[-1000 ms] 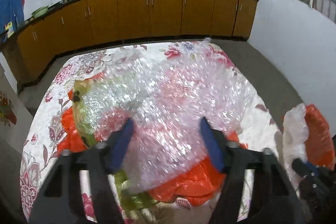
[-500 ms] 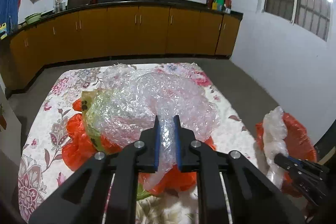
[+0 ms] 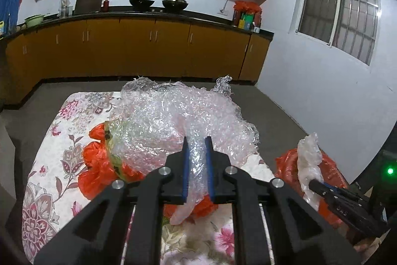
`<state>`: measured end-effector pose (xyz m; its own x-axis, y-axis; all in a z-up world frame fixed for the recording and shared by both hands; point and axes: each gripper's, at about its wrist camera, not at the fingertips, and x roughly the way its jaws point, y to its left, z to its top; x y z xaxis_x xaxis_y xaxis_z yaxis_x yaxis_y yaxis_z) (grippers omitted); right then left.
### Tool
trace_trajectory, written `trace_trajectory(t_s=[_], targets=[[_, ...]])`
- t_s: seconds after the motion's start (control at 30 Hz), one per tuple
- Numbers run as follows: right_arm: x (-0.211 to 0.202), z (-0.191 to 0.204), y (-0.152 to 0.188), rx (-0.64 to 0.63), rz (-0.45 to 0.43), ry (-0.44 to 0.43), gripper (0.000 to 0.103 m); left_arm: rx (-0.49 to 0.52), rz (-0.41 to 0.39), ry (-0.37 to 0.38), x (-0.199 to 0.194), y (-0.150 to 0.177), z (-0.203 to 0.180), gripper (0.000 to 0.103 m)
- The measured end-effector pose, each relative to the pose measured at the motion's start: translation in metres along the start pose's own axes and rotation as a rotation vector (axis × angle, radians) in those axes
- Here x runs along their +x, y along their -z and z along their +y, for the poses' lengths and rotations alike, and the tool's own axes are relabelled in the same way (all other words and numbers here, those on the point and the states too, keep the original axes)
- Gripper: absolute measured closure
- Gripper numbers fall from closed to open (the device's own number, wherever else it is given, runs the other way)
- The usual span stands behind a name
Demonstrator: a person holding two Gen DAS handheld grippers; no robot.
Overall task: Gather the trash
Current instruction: 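Carry the bubble wrap and clear bag to the basket and release both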
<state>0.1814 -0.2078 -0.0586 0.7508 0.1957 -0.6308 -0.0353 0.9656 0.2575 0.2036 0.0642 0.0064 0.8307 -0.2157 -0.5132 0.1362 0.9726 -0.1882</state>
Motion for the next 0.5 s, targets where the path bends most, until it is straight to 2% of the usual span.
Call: trace_trajectory(t_s=[0.5], targets=[[-0.029,-0.042,-0.004,0.052,-0.047,0.076,0.092,0.058,-0.002,0.137,-0.004,0.006,-0.062,0.09]])
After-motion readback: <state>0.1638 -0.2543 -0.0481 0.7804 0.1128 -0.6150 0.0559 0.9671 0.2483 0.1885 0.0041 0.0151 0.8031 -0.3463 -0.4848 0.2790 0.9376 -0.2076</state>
